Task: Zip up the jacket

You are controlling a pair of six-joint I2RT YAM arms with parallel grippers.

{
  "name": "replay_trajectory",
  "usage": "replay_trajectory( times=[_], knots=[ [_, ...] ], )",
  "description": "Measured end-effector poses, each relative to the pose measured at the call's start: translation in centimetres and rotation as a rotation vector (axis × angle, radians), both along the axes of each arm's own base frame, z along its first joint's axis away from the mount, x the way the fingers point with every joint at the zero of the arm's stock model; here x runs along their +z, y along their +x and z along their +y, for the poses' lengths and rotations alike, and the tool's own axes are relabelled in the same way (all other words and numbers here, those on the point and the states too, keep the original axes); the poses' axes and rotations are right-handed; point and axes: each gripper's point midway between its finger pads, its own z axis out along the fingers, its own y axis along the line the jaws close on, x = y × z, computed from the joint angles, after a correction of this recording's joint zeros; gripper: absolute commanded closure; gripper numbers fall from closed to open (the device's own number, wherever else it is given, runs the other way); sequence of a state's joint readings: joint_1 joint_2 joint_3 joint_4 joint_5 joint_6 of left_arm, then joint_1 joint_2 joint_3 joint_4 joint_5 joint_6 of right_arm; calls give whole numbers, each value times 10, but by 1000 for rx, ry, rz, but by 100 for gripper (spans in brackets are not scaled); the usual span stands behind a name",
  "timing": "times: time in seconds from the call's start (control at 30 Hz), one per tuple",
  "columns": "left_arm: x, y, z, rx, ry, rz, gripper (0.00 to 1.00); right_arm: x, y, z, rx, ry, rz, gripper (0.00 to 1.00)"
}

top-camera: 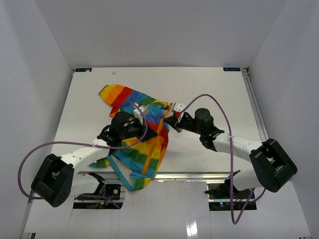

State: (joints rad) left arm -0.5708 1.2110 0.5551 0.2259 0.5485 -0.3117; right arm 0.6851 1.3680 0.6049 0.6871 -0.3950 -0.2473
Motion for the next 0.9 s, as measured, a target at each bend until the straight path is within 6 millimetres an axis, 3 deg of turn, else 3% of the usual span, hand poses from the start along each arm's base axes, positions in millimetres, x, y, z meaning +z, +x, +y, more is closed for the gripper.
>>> replay_trajectory(
  times=[0.17,0.4,0.67,0.9],
  knots=[
    [-3,-1,1,4,13,8,100,6,9,-3,18,-19,-36,92],
    [1,-5,4,7,11,15,100,-3,16,-4,-3,-44,-38,92],
    [11,-11,8,19,-9,1,100,-6,74,-17,-177,-31,19,92],
    [7,-8,9,41,3,4,100,-17,106,-18,-223,-14,75,92]
  ],
)
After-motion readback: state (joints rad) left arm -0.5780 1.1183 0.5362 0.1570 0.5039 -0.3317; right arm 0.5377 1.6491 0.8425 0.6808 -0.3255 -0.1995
